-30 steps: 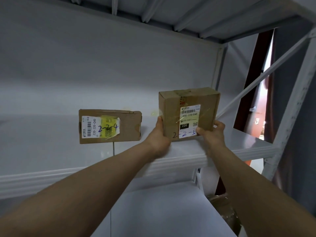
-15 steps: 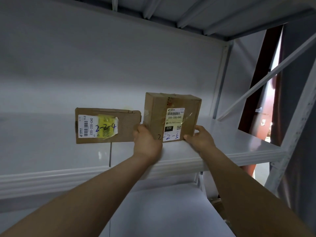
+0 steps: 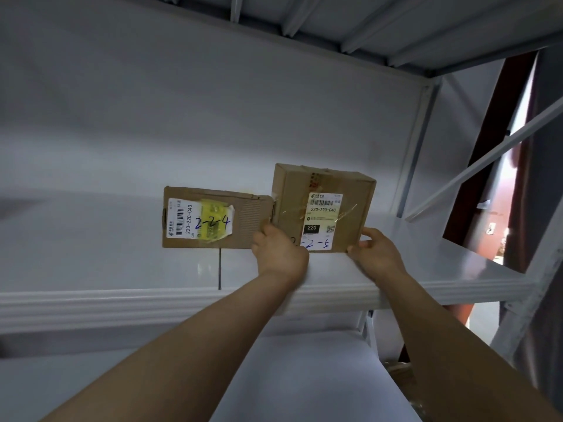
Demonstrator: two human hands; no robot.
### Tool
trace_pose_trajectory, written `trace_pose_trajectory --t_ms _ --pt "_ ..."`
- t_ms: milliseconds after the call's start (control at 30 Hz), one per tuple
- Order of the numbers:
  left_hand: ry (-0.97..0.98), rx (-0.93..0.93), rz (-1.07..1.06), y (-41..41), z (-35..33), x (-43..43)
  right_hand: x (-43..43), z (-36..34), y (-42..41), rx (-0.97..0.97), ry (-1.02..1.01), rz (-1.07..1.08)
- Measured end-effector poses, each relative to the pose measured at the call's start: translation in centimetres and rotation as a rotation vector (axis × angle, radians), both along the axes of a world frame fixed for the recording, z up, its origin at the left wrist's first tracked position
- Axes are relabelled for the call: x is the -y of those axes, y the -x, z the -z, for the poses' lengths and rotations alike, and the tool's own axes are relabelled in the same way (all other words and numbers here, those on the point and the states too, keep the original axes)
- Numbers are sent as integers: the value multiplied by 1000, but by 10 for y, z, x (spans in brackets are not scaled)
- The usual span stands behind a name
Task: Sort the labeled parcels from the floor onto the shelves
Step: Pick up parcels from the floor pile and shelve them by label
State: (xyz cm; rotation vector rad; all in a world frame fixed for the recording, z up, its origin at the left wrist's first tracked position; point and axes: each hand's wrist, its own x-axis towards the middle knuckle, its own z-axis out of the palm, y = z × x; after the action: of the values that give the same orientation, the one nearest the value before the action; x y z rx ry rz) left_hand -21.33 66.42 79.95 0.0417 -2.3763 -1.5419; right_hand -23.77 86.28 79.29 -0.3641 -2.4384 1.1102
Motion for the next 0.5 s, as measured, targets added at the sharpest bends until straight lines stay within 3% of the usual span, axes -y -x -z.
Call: trace_pose_trajectory --t_ms 200,367,500 --pt "-31 -30 -22 -5 -2 2 0 1 1 -111 115 182" --pt "68 -276 50 -23 3 7 16 -1 -16 -304 75 226" --pt "139 -463 179 -44 14 18 57 2 -30 -279 -5 139"
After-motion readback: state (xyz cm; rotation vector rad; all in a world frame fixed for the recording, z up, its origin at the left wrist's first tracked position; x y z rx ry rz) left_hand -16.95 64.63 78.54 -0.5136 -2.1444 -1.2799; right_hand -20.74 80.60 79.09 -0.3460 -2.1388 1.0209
